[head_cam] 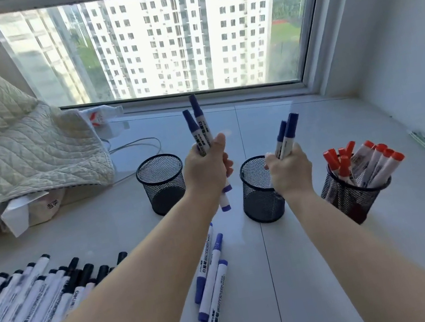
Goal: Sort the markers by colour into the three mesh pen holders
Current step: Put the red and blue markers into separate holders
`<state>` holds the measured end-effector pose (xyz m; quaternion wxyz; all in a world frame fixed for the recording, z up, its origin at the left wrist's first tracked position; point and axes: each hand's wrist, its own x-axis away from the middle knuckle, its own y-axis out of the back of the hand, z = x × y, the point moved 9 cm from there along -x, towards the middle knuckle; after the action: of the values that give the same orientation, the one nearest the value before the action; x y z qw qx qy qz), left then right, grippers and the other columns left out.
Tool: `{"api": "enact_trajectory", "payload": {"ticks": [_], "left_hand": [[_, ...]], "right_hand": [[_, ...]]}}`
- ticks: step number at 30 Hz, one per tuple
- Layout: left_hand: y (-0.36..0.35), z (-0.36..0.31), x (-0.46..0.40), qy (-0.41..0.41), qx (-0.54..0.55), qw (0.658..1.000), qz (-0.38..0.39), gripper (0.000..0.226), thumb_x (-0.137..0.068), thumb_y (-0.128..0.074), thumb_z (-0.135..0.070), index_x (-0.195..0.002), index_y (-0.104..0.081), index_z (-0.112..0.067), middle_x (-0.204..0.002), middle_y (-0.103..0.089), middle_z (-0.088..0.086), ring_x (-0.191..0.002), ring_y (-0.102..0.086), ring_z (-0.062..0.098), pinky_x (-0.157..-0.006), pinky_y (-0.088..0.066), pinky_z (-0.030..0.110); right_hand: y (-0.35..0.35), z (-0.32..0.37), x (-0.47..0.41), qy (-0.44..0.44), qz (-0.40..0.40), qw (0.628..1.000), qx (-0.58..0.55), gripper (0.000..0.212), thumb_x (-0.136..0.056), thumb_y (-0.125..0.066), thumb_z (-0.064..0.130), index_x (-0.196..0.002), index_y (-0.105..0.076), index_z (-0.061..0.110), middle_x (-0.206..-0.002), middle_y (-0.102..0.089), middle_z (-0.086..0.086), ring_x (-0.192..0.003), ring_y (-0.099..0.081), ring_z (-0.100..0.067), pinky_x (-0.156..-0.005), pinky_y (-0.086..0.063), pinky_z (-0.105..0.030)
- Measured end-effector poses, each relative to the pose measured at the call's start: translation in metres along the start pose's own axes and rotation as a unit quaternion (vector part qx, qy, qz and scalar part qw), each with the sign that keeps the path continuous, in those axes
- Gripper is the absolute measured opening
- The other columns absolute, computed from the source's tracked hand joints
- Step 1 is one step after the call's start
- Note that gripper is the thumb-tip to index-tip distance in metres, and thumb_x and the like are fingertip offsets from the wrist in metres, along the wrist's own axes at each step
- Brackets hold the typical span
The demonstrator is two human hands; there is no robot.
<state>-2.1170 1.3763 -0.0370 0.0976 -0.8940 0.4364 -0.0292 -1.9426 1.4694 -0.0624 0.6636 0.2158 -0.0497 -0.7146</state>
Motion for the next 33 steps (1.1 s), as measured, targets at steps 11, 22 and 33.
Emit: {"api": "enact_trajectory", "payload": {"ticks": [11,22,33], "left_hand": [[-0.036,0.009,0.032,0.007,0.052,0.999,0.016,0.020,-0.089,-0.057,-0.035,-0.079,-0.050,-0.019,-0.062,-0.056,-0.006,-0.068,-0.066,0.008,-0.059,-0.047,0.028],[-0.026,0.049,0.054,0.061,0.022,0.997,0.050,0.028,-0.089,-0.058,-0.034,-0.071,-0.054,-0.013,-0.055,-0.051,-0.006,-0.039,-0.044,0.006,-0.038,-0.037,0.016],[-0.013,0.048,0.051,0.043,0.055,0.998,0.007,0.013,-0.084,-0.065,-0.014,-0.084,-0.052,-0.015,-0.063,-0.060,-0.002,-0.055,-0.057,0.012,-0.060,-0.047,0.030]], "right_hand": [[0.022,0.006,0.065,-0.016,-0.024,0.999,-0.023,0.017,-0.080,-0.059,0.013,-0.084,-0.042,0.013,-0.060,-0.047,0.005,-0.053,-0.047,-0.011,-0.048,-0.029,-0.025],[0.024,0.012,0.074,-0.009,-0.027,0.999,-0.047,0.019,-0.086,-0.057,0.020,-0.097,-0.042,0.021,-0.069,-0.050,0.012,-0.061,-0.052,-0.007,-0.060,-0.037,-0.024],[0.022,0.018,0.076,0.008,-0.035,0.999,-0.021,0.011,-0.089,-0.053,0.018,-0.086,-0.043,0.014,-0.062,-0.048,0.005,-0.059,-0.047,-0.018,-0.058,-0.032,-0.026]]}}
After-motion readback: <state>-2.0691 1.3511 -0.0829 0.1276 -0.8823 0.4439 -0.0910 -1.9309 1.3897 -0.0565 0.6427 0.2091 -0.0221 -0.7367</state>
